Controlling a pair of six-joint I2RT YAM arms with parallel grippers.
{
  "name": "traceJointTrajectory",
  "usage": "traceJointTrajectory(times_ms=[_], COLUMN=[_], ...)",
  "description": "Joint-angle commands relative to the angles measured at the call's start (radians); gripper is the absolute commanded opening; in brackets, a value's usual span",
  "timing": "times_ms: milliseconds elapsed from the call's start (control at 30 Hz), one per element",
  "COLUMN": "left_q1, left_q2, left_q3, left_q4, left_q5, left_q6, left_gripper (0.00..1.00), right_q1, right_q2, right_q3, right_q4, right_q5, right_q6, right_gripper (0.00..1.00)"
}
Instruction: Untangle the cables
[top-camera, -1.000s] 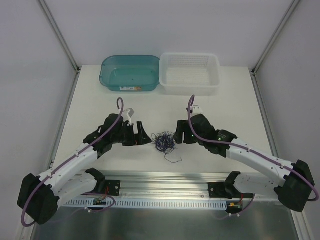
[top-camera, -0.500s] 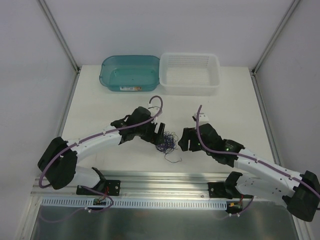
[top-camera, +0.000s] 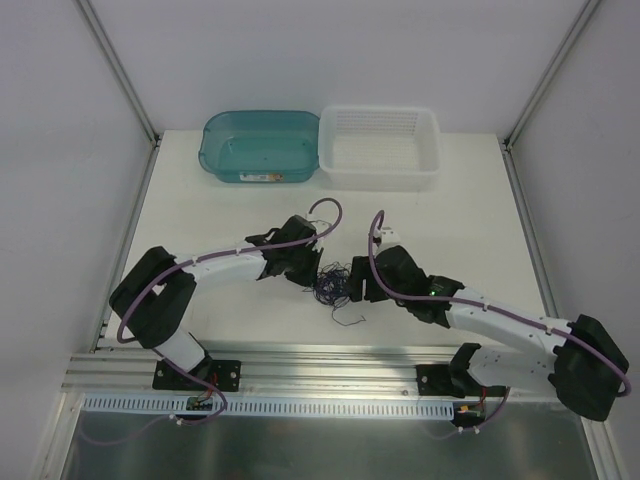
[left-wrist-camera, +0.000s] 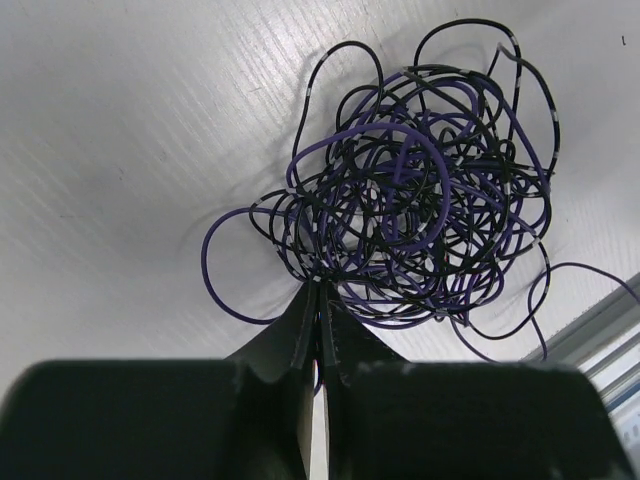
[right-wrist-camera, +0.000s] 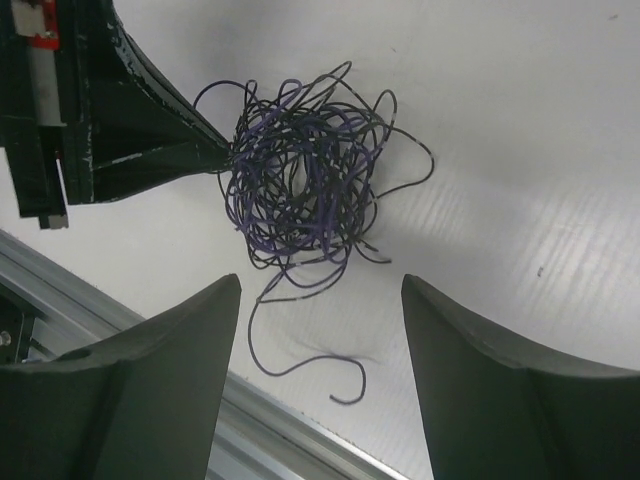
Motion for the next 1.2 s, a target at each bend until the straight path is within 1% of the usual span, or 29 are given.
traceJointTrajectory(times_ms=[0, 33, 100, 200, 300, 333, 367, 400, 433, 467, 533, 567, 633, 700, 733, 833, 867, 1000, 1100, 1167], left_q1=[-0.010, -0.010, -0.010, -0.010, -0.010, -0.010, -0.010, -0.010, -0.008, -0.008, -0.008, -0.008, -0.007, -0.005, -0.005, -0.005, -0.005, -0.005, 0.001, 0.016], left_q2=[-0.018, -0.041, -0.067, -0.141, -0.205, -0.221, -0.253, -0.268, -0.282, -0.297, -0.345, -0.362, -0.412, -0.472, -0.495, -0.583, -0.601, -0.673, -0.684, -0.673], left_q3=[0.032, 0.026, 0.013, -0.019, -0.043, -0.053, -0.069, -0.077, -0.085, -0.094, -0.119, -0.125, -0.136, -0.145, -0.149, -0.174, -0.180, -0.237, -0.302, -0.341], left_q4=[0.016, 0.016, 0.016, 0.017, 0.016, 0.016, 0.016, 0.017, 0.014, 0.012, 0.005, -0.003, -0.032, -0.056, -0.060, -0.061, -0.061, -0.061, -0.067, -0.081], left_q5=[0.021, 0.019, 0.021, 0.017, -0.007, -0.021, -0.048, -0.062, -0.071, -0.087, -0.139, -0.145, -0.215, -0.254, -0.284, -0.308, -0.312, -0.335, -0.367, -0.383], left_q6=[-0.016, -0.024, -0.033, -0.059, -0.089, -0.102, -0.125, -0.134, -0.143, -0.152, -0.192, -0.205, -0.249, -0.287, -0.300, -0.335, -0.340, -0.364, -0.407, -0.464], left_gripper=[0.00, 0.00, 0.00, 0.00, 0.00, 0.00, 0.00, 0.00, 0.00, 0.00, 0.00, 0.00, 0.00, 0.00, 0.00, 0.00, 0.00, 0.00, 0.00, 0.00], right_q1=[0.005, 0.005, 0.005, 0.005, 0.005, 0.005, 0.005, 0.005, 0.005, 0.004, 0.004, 0.005, 0.005, 0.005, 0.004, 0.005, 0.005, 0.005, -0.001, -0.010], right_q2=[0.082, 0.132, 0.182, 0.263, 0.295, 0.288, 0.260, 0.236, 0.211, 0.153, 0.089, 0.047, -0.062, -0.158, -0.183, -0.241, -0.252, -0.281, -0.242, -0.185], right_q3=[-0.007, -0.005, 0.009, 0.016, 0.019, 0.016, 0.010, 0.009, 0.010, 0.015, 0.027, 0.032, 0.059, 0.085, 0.108, 0.148, 0.162, 0.128, 0.113, 0.101], right_q4=[0.173, 0.187, 0.214, 0.257, 0.250, 0.242, 0.219, 0.202, 0.181, 0.120, 0.023, -0.009, -0.104, -0.166, -0.210, -0.273, -0.305, -0.315, -0.387, -0.404], right_q5=[-0.048, -0.049, -0.049, -0.065, -0.039, -0.020, 0.010, 0.011, 0.046, 0.064, 0.119, 0.141, 0.208, 0.259, 0.296, 0.337, 0.348, 0.380, 0.458, 0.449], right_q6=[0.051, 0.065, 0.086, 0.114, 0.131, 0.134, 0.132, 0.132, 0.123, 0.114, 0.091, 0.080, 0.060, 0.028, 0.013, -0.016, -0.016, -0.007, 0.060, 0.096], right_gripper=[0.69, 0.69, 0.68, 0.62, 0.36, 0.22, 0.11, 0.11, 0.03, 0.01, 0.01, 0.01, 0.01, 0.01, 0.01, 0.01, 0.01, 0.01, 0.01, 0.01])
